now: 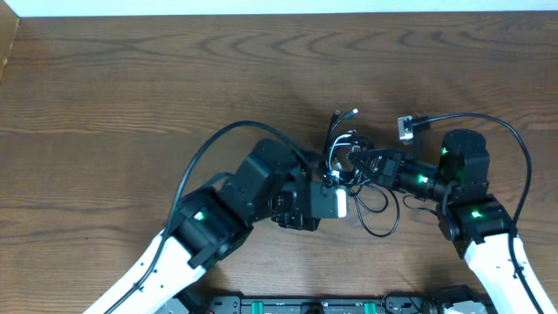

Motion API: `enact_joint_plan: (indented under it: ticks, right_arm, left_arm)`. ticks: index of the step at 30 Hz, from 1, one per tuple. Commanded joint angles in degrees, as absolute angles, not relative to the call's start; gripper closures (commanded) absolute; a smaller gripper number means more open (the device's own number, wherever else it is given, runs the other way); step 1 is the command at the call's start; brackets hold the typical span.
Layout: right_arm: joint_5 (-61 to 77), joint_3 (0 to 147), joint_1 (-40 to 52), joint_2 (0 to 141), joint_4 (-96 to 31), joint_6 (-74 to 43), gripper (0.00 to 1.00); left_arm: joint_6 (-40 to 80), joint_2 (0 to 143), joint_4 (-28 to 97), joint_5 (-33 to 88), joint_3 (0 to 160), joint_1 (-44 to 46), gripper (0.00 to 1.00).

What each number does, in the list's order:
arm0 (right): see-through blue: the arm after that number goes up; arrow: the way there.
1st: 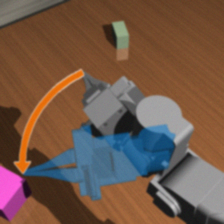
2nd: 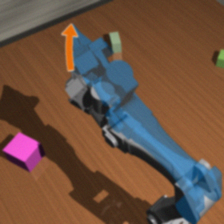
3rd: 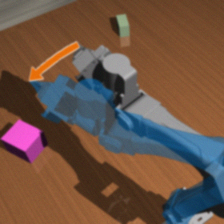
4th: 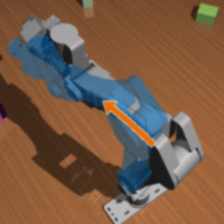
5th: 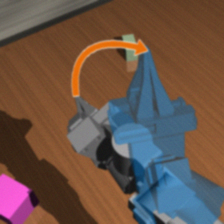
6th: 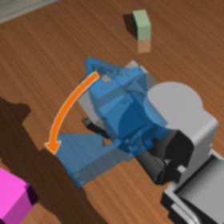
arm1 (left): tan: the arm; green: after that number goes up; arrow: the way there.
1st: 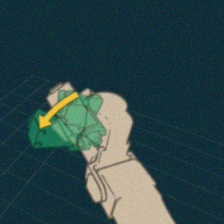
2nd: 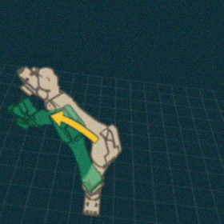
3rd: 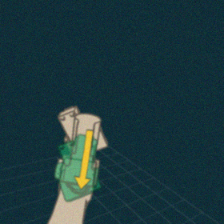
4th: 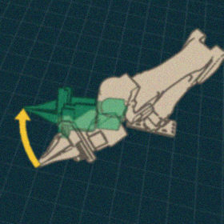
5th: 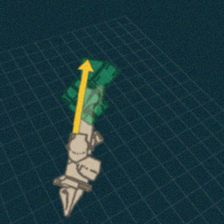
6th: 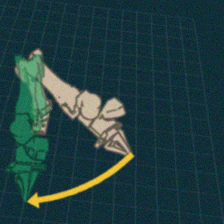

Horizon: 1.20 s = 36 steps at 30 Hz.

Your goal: Untangle cables

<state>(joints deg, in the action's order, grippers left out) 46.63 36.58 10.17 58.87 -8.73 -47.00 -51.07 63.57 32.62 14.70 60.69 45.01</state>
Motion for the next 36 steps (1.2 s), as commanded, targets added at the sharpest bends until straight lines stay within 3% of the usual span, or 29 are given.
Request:
enact_joint_plan:
  ticks: [1, 7, 15, 25, 36]
  right_arm:
    - [47.6, 37.3, 9.7, 58.8, -8.2, -43.7, 0.99]
    - [54.7, 37.3, 9.7, 58.8, -1.8, -36.1, 0.99]
    - [65.0, 37.3, 9.7, 58.8, 14.3, -32.1, 0.99]
    - [65.1, 37.3, 9.7, 58.8, 16.2, -32.1, 0.99]
    - [68.1, 37.3, 9.7, 58.8, 23.3, -33.8, 0.99]
  left_arm:
    - [-43.4, 61.1, 32.3, 4.4, 62.1, 44.8, 0.13]
    - [-26.5, 60.0, 32.3, -10.2, 62.1, 43.7, 0.13]
    - [-7.2, 60.0, 32.3, -11.0, 62.1, 39.1, 0.13]
    - [-6.5, 60.4, 30.7, 4.0, 62.1, 39.1, 0.08]
    - [-6.5, 62.2, 26.0, 10.8, 62.1, 39.1, 0.08]
